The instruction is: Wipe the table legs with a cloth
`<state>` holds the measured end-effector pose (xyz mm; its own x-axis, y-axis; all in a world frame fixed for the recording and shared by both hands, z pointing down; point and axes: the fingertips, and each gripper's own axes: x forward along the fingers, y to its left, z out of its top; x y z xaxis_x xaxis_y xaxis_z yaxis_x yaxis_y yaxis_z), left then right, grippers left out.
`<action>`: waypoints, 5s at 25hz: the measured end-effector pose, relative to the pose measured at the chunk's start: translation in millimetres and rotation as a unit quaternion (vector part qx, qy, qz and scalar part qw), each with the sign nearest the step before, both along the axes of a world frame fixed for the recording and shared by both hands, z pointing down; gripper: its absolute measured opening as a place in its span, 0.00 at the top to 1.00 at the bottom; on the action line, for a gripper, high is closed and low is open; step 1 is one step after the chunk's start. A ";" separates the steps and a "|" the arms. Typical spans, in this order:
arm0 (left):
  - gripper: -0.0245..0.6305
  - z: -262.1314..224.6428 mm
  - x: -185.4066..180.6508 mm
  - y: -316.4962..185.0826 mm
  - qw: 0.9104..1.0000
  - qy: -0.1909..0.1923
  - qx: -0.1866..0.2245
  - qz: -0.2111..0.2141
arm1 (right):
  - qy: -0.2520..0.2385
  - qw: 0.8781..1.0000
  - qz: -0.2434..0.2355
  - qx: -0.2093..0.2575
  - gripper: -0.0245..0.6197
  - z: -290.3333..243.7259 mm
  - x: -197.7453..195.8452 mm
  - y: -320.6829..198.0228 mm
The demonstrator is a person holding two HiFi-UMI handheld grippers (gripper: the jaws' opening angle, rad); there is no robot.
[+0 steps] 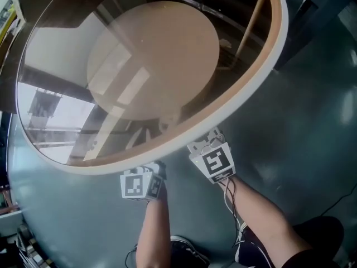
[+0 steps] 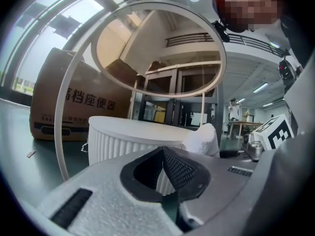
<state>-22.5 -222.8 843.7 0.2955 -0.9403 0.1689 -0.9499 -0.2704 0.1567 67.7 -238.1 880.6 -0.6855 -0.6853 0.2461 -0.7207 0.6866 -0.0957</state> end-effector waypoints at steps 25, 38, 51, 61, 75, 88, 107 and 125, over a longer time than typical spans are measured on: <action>0.96 -30.4 63.7 10.3 0.995 -0.057 -0.003 0.083 | 0.048 0.985 0.160 -0.030 0.84 26.3 165.3 -147.6; 0.96 -6.0 22.2 12.3 0.998 -0.033 -0.008 0.057 | 0.030 0.986 0.161 -0.039 0.84 32.9 129.0 -98.2; 0.95 34.9 -36.3 34.0 0.999 0.002 -0.016 0.030 | 0.001 0.997 0.065 -0.031 0.84 26.8 -24.1 11.3; 0.96 36.7 -82.9 54.8 1.000 -0.001 -0.027 -0.006 | 0.003 0.999 -0.035 -0.031 0.84 34.8 -120.2 28.7; 0.96 -49.7 -88.3 128.1 0.995 0.015 -0.098 -0.021 | -0.068 0.976 -0.161 -0.128 0.84 -96.1 -112.5 124.5; 0.96 -472.2 -57.0 250.8 0.989 0.028 -0.141 0.040 | -0.056 0.955 -0.235 -0.172 0.84 -536.8 -23.7 256.2; 0.95 -1039.6 -27.4 450.9 0.955 0.008 0.099 0.279 | -0.120 0.955 -0.255 0.087 0.84 -1094.2 15.2 447.3; 0.95 -1013.8 -86.4 599.4 0.917 0.048 0.081 0.387 | -0.138 0.969 -0.205 0.020 0.84 -1068.9 -89.0 612.4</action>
<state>-109.0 376.6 -170.1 0.8915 -0.4528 -0.0166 -0.4473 -0.8853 0.1268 -21.2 374.3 -188.3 -0.9381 -0.3463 -0.0063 -0.3371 0.9171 -0.2127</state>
